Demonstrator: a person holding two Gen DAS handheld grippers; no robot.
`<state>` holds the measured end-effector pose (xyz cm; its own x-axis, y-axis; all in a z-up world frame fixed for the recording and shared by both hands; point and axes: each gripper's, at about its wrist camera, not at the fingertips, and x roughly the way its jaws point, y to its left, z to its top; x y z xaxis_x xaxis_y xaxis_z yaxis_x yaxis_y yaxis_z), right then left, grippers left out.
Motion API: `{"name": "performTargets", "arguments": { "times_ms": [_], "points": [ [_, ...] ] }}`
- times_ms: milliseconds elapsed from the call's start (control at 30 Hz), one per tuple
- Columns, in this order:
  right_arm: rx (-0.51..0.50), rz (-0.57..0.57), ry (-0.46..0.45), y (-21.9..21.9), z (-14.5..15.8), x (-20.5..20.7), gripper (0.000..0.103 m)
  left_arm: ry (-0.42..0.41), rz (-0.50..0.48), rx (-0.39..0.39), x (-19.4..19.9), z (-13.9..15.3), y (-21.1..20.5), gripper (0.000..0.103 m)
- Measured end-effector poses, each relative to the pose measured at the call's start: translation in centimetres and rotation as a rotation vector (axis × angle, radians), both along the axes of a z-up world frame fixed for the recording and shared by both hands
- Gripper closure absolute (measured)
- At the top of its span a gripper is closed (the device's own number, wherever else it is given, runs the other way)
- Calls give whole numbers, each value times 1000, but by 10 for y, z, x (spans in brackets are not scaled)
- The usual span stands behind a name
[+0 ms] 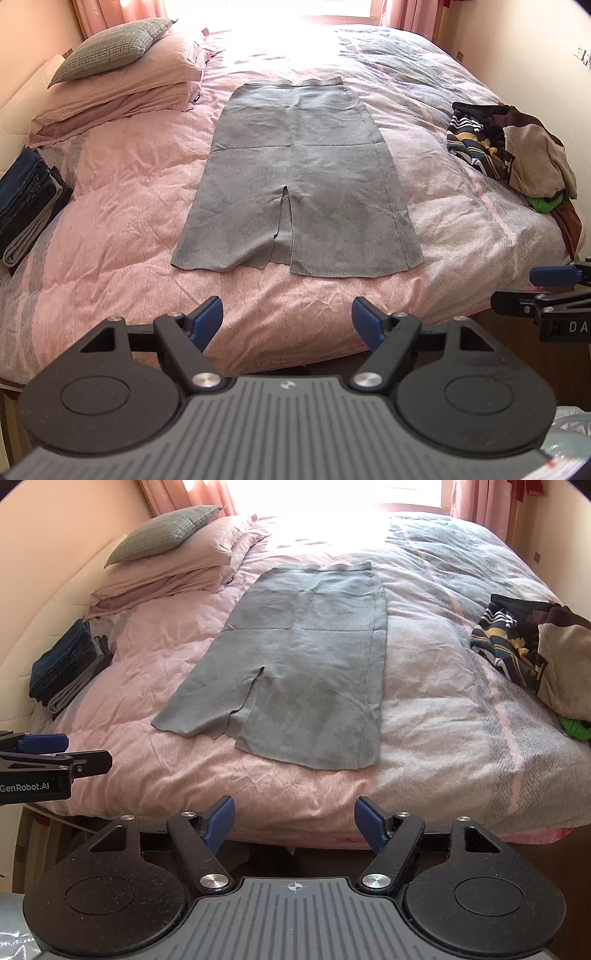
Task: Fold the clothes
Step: 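Move both open grippers toward the slit hem of the grey skirt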
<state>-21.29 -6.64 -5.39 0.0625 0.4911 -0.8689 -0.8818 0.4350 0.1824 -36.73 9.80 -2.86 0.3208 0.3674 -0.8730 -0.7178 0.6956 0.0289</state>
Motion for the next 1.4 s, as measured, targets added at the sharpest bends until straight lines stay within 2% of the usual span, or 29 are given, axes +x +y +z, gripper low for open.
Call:
{"name": "performTargets", "arguments": {
  "times_ms": [300, 367, 433, 500, 567, 700, 800, 933, 1033, 1200, 1267, 1300, 1333, 1367, 1400],
  "points": [
    [-15, -18, 17, 21, -5, 14, 34, -5, -11, -28, 12, -7, 26, 29],
    [-18, -28, 24, 26, -7, 20, 34, -28, -3, -59, 10, -14, 37, 29],
    [-18, -47, 31, 30, -11, 27, 34, -71, 22, -124, 4, -27, 52, 29],
    [-33, -70, 28, 33, -18, 35, 34, -132, 67, -202, -6, -47, 70, 29],
    [-58, -93, 23, 36, -26, 42, 34, -241, 126, -271, -22, -75, 89, 29],
    [-128, -145, 35, 35, -47, 57, 34, -420, 306, -387, -52, -142, 122, 30],
    [-195, -175, 31, 32, -67, 67, 34, -480, 417, -398, -62, -190, 142, 30],
    [-256, -207, 29, 27, -91, 79, 34, -495, 468, -355, -59, -239, 169, 30],
    [-303, -225, 32, 23, -110, 86, 34, -514, 536, -376, -60, -274, 195, 30],
    [-368, -231, 57, 23, -139, 89, 34, -717, 595, -418, -64, -297, 218, 30],
    [-380, -230, 75, 24, -148, 88, 34, -765, 609, -455, -60, -306, 222, 30],
    [-386, -227, 85, 25, -151, 86, 34, -768, 609, -469, -57, -311, 224, 37],
    [-390, -222, 91, 28, -154, 83, 34, -753, 608, -485, -53, -316, 224, 53],
    [-391, -214, 95, 30, -156, 81, 34, -748, 599, -504, -51, -319, 224, 62],
    [-391, -206, 97, 33, -157, 79, 34, -762, 575, -536, -48, -319, 224, 79]
  ]
}}
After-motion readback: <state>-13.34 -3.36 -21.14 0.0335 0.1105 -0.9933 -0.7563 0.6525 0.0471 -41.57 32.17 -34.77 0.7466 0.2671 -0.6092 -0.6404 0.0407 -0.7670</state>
